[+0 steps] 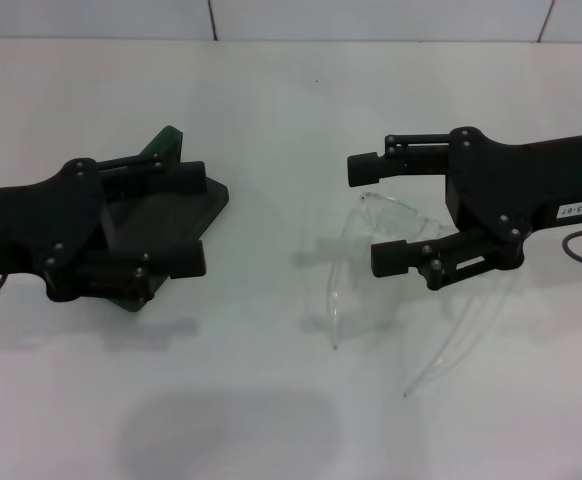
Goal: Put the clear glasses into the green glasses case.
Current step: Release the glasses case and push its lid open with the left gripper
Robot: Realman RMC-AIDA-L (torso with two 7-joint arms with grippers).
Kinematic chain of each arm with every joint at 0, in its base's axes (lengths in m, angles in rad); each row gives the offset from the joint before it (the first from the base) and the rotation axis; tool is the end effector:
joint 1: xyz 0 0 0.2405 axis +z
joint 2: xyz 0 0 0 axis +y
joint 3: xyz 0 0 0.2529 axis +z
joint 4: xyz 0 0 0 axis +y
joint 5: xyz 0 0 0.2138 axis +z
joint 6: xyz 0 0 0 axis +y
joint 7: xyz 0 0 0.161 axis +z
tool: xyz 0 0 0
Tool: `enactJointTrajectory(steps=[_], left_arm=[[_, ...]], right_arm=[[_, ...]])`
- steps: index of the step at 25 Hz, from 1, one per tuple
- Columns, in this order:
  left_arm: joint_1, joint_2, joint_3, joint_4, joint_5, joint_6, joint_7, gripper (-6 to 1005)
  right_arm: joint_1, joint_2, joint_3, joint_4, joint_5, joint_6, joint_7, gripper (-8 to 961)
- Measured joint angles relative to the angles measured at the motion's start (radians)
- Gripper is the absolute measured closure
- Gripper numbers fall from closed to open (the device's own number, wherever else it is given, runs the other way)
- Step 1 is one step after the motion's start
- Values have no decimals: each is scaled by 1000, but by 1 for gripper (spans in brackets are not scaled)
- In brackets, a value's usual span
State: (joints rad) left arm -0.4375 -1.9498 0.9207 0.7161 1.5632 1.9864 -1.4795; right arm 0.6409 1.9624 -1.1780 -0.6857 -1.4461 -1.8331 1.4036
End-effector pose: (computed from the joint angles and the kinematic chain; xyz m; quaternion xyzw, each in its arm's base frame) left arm -0.2164 0.2862 0.0521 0.9143 0.1350 0.3810 0.0269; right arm 0.1441 0.3240 0.0099 0.9316 -0.0321 -0.3538 0.0766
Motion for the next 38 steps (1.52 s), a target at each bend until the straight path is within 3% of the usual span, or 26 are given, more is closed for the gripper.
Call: enactJointTrajectory(steps=[15, 21, 24, 28, 31, 33, 38], left_arm=[[-2, -1, 0, 0, -1, 2, 9, 129], [0, -8, -39, 19, -9, -6, 8, 131], [10, -39, -140, 128, 1, -59, -65, 132], [36, -78, -175, 407, 88, -208, -259, 133], [30, -111, -166, 624, 246, -300, -423, 134], [20, -129, -148, 722, 364, -351, -533, 187], [-28, -133, 11, 769, 672, -467, -783, 306]], right_arm=[[-30, 4, 13, -14, 8, -13, 0, 99], [-71, 16, 107, -23, 8, -4, -21, 106], [-115, 19, 192, -24, 1, 77, -56, 110], [-176, -7, 239, -16, -2, 226, -69, 114], [-208, -16, 265, -14, -2, 271, -69, 118], [-225, -16, 285, -14, -3, 285, -70, 120], [-249, -11, 296, -13, -3, 297, -71, 126]])
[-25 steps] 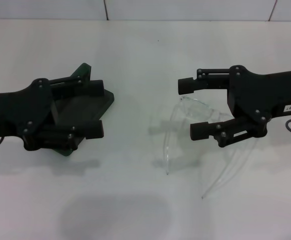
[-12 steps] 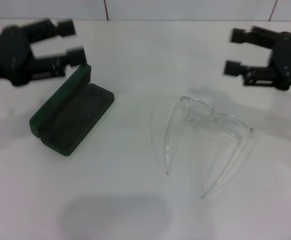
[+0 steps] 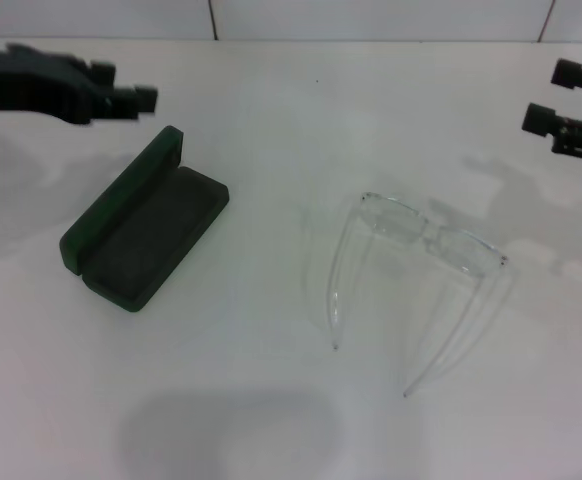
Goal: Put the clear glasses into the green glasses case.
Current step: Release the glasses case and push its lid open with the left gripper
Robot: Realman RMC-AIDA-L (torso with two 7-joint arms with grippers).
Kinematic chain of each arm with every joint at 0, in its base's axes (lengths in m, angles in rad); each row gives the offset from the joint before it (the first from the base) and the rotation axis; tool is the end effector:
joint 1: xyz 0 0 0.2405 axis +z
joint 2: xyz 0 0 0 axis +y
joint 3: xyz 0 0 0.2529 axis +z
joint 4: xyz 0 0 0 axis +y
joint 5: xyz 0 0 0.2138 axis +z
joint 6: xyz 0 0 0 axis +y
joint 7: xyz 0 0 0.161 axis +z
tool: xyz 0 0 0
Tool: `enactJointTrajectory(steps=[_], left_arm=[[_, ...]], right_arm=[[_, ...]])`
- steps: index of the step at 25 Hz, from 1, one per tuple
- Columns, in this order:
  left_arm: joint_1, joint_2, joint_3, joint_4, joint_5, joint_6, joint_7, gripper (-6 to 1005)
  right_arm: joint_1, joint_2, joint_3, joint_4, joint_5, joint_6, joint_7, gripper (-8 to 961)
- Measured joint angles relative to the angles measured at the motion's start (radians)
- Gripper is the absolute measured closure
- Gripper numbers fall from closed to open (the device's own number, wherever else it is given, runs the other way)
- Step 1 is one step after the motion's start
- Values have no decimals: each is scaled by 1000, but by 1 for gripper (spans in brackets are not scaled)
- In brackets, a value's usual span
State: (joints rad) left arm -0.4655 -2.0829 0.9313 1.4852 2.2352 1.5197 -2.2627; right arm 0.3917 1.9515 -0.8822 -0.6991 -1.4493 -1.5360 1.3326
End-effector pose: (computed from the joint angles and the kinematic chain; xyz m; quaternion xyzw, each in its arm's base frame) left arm -0.1893 0.3707 0.0810 -0.9110 -0.3114 -0.0901 0.2551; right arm 0.2573 0.3465 0.0664 -0.8841 0.1743 0.3618 0.2387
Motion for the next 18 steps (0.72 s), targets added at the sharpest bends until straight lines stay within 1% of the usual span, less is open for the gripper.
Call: enactJointTrajectory(steps=[3, 6, 8, 13, 18], left_arm=[[-47, -3, 103, -36, 152, -61, -100, 344], [-82, -2, 185, -72, 257, -99, -189, 369], [-100, -3, 216, -89, 309, -113, -224, 370], [-119, -3, 270, -93, 400, -122, -300, 372], [-128, -2, 293, -111, 455, -119, -330, 374]], right_arm=[[-3, -3, -2, 3, -4, 2, -1, 129], [0, -4, -2, 8, -11, 0, -4, 133], [1, -4, -1, 9, -13, 0, -10, 135], [3, -5, -1, 10, -14, -5, -24, 141], [7, -6, 0, 11, -14, -5, -37, 147]])
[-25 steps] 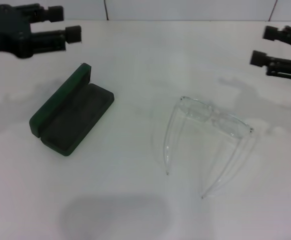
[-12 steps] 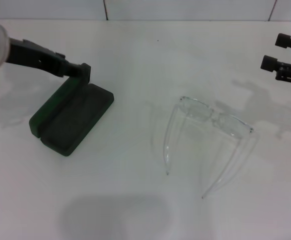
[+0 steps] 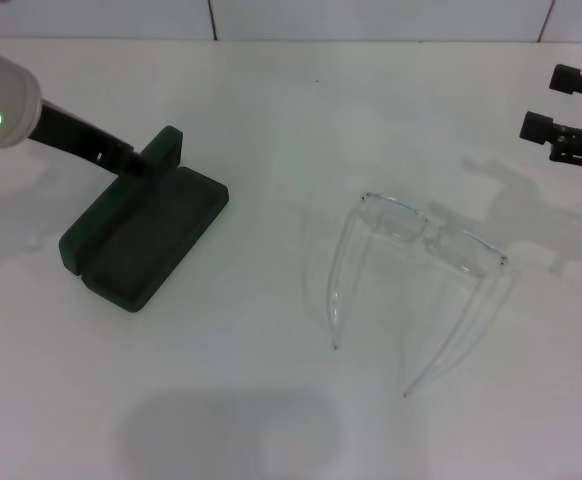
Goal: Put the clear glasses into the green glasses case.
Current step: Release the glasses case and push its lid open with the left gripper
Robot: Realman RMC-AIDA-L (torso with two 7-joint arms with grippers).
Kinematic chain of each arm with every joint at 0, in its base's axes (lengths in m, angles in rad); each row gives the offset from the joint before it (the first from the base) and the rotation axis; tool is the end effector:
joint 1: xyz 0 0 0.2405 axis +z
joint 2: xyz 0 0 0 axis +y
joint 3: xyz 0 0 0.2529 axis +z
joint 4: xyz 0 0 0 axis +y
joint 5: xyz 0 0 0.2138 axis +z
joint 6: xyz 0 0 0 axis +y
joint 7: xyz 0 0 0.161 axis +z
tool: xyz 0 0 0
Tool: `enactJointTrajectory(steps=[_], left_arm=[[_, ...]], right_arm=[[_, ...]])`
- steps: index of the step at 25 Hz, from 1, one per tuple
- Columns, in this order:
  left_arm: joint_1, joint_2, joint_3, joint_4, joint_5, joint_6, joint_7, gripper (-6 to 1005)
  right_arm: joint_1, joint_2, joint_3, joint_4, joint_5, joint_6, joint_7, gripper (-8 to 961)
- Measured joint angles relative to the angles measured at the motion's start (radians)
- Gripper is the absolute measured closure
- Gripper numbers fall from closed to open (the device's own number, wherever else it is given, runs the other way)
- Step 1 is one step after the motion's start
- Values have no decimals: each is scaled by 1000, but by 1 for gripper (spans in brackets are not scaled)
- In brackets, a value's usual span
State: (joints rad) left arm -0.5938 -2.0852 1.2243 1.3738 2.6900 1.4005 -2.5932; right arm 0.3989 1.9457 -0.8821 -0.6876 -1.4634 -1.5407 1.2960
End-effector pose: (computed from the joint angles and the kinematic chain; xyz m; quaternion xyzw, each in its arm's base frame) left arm -0.1970 0.3979 0.0289 -0.8765 -0.3619 0.1095 0.2979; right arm 0.2582 0.3466 0.0650 -0.8907 0.1591 0.3522 0.2393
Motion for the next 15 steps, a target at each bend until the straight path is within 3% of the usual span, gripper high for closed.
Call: enactJointTrajectory(steps=[15], left_arm=[[-34, 1, 4, -91, 11, 22, -3, 381]], right_arm=[[9, -1, 0, 0, 8, 3, -6, 164]])
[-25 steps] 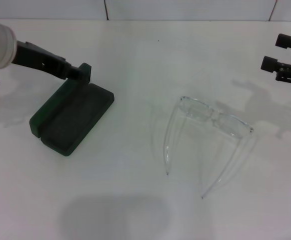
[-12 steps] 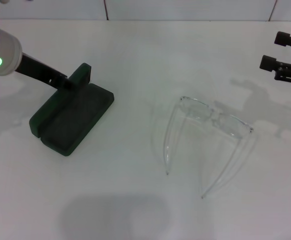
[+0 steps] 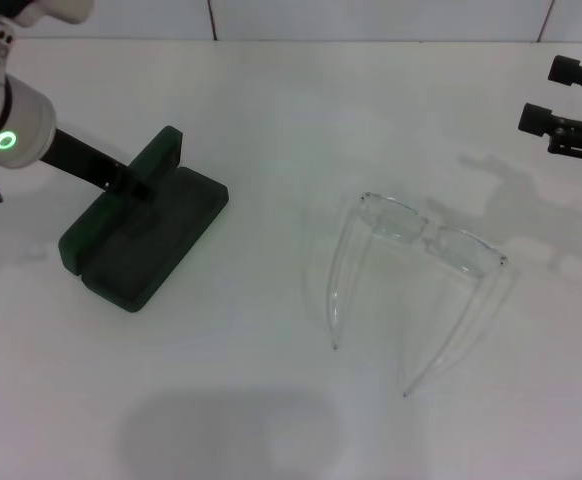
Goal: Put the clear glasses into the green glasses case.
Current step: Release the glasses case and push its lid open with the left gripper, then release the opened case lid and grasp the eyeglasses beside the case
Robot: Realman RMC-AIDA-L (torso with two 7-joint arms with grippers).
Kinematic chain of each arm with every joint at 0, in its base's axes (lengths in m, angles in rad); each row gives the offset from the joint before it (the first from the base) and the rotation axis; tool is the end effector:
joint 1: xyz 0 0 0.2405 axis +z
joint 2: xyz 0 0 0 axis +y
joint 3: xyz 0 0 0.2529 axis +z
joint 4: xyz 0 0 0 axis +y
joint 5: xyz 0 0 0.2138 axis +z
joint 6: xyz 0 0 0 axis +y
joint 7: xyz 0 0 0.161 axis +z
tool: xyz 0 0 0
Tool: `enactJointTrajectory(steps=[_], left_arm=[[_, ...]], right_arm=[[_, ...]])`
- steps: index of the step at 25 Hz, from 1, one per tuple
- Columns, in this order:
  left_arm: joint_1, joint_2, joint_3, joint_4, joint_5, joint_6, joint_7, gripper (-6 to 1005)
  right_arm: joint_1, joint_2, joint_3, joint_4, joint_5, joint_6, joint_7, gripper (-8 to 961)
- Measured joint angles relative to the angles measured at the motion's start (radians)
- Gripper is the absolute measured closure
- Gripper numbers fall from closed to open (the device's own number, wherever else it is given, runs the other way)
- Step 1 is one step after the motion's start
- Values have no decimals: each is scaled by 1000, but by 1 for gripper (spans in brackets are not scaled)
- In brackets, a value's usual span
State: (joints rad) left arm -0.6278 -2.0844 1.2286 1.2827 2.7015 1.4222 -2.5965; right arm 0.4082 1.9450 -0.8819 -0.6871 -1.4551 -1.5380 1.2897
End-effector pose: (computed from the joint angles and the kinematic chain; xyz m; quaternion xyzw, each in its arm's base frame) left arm -0.2060 0.3952 0.0142 -0.8754 -0.3794 0.1361 0.2667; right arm 0.2547 0.3498 0.0663 -0.8900 0.1523 0.3553 0.2417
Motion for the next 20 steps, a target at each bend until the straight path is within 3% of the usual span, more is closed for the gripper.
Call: enactJointTrajectory(steps=[7, 12, 20], left_arm=[[-3, 0, 0, -3, 2, 8, -1, 564], [0, 1, 32, 5, 3, 12, 0, 750], [26, -3, 67, 89, 10, 48, 8, 764]], right_arm=[[-3, 1, 0, 0, 1, -2, 0, 172], [-9, 4, 0, 0, 3, -2, 0, 178], [-10, -3, -6, -1, -10, -15, 34, 187]])
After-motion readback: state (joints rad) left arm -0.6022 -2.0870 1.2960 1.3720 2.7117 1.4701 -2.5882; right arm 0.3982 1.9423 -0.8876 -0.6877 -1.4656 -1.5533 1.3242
